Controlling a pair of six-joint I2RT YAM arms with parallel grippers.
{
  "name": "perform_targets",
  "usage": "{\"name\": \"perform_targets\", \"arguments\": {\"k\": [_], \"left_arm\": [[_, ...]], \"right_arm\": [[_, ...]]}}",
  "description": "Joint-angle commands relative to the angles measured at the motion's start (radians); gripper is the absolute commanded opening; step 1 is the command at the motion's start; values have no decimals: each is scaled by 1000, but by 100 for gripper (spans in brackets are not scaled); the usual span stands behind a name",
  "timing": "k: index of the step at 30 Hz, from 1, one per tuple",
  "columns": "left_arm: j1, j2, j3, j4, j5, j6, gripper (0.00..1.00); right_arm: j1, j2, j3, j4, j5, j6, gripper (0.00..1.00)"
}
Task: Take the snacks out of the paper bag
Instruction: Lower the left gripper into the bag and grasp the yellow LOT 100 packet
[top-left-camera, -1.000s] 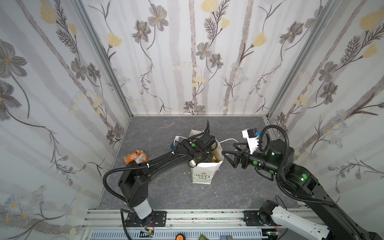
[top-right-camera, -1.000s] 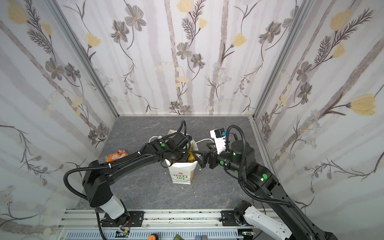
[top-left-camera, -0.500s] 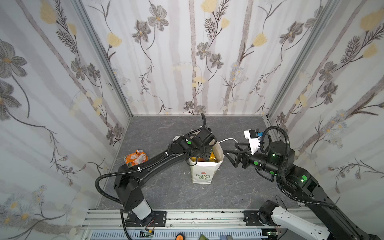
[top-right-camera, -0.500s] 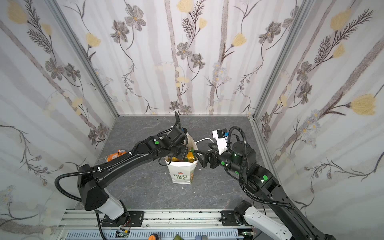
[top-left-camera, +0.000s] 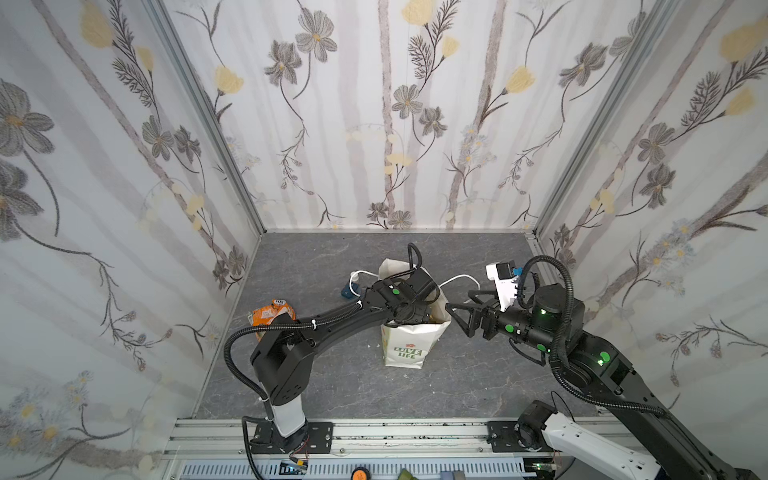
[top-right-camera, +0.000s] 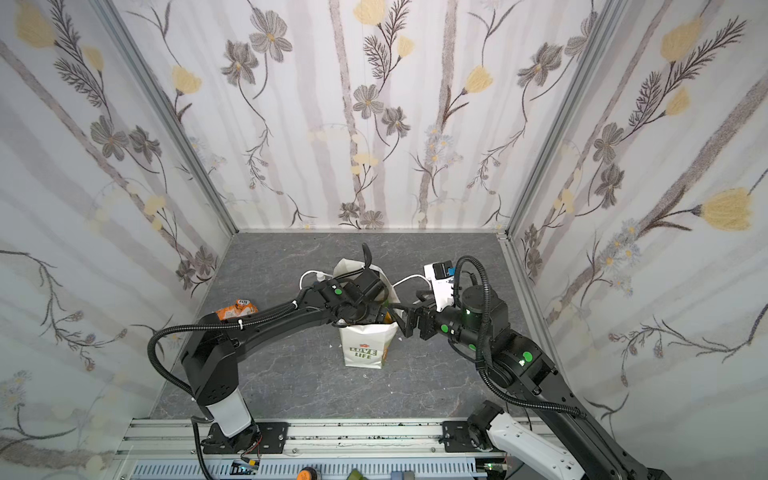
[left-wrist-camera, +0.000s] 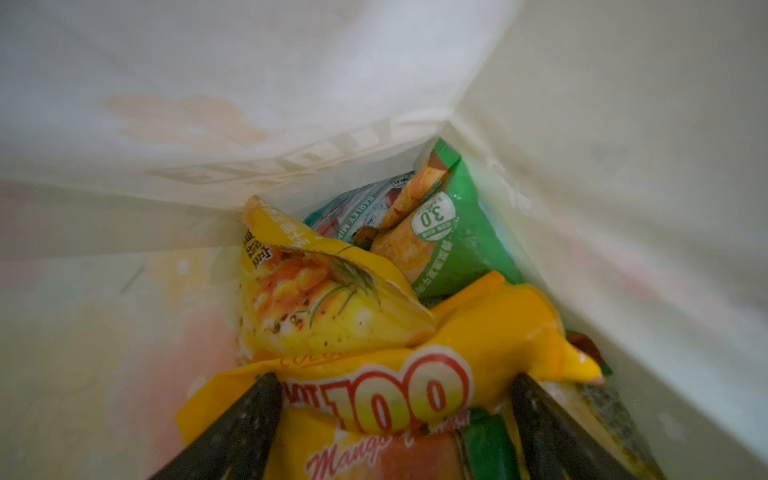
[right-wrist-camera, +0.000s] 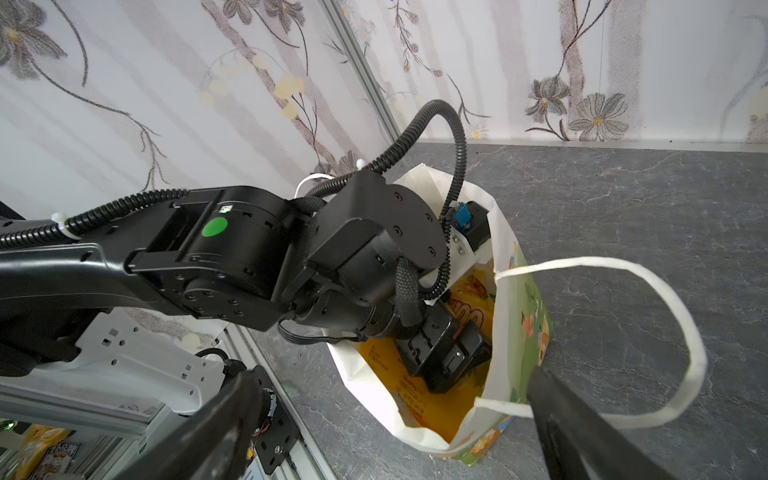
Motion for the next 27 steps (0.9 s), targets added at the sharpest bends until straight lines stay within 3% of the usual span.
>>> {"name": "perform_targets", "arguments": {"k": [1,8,14,27], "left_arm": [[2,36,-31,-28,21,-33,71],[1,6,-52,-16,32,-46,26],[2,-22,-37,-25,38,-44,1],[3,-101,28,-59,43,-25,0]], "right_arm": [[1,-2,-4,53,-6,9,100],[-1,-9,-9,61,1,12,99],[0,-9,-12,69,8,11,100],[-21,-27,-42,81,73,36,100]]}}
